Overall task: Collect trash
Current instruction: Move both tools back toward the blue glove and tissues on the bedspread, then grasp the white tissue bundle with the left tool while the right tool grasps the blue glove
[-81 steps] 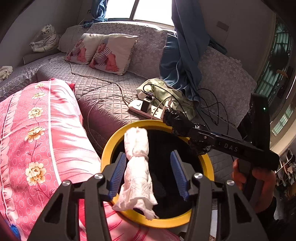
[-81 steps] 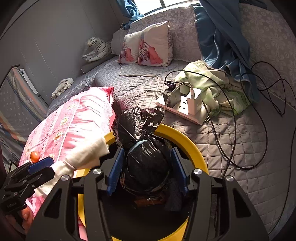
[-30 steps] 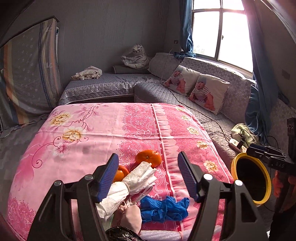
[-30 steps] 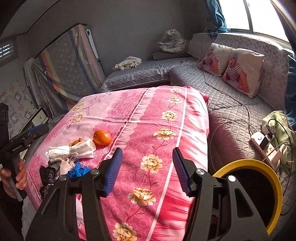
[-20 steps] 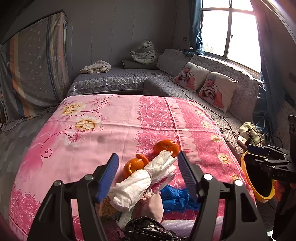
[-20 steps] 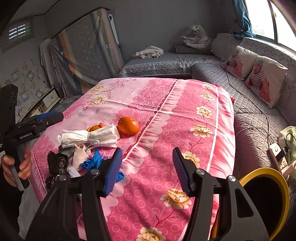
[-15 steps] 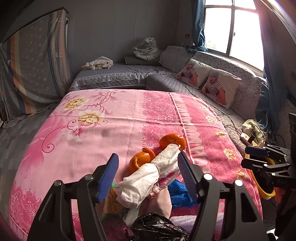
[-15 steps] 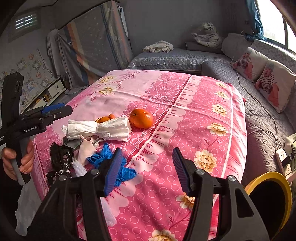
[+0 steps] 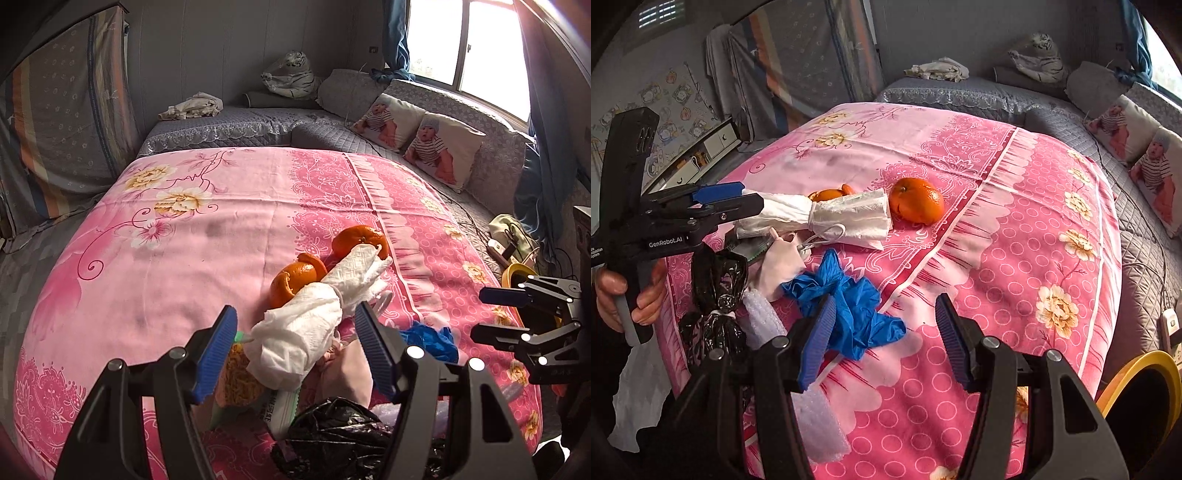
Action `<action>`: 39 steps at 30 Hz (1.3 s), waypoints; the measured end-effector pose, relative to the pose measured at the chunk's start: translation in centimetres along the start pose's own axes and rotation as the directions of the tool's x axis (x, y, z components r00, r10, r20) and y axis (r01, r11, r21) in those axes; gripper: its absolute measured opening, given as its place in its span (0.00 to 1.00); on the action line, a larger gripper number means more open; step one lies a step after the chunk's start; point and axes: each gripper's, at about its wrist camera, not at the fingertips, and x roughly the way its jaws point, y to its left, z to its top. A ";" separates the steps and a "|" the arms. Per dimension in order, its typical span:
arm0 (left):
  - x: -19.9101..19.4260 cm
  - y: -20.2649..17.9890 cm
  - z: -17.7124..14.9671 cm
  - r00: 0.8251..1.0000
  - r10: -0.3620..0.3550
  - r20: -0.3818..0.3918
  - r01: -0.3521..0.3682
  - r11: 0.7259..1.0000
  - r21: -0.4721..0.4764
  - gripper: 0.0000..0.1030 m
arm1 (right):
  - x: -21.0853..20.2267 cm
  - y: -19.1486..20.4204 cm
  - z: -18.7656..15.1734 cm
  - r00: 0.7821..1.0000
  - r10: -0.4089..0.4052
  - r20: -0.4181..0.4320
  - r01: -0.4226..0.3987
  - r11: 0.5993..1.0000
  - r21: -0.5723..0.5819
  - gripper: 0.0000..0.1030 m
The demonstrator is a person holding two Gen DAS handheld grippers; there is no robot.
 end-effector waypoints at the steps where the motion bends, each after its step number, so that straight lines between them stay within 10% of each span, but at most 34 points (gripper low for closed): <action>1: 0.1 0.0 0.0 1.000 -0.003 -0.003 0.003 1.000 0.000 0.61 | 0.2 0.0 0.0 1.000 0.009 -0.005 -0.009 1.000 -0.001 0.52; 27: 4.5 0.9 -0.4 0.994 -0.047 -0.096 0.044 0.998 -0.039 0.60 | 5.7 2.0 0.2 0.992 0.061 -0.114 -0.071 0.994 -0.079 0.50; 39: 4.4 -0.3 -0.4 0.994 -0.057 -0.093 0.058 0.998 0.008 0.30 | 6.1 2.7 0.0 0.989 0.076 -0.128 -0.091 0.989 -0.115 0.25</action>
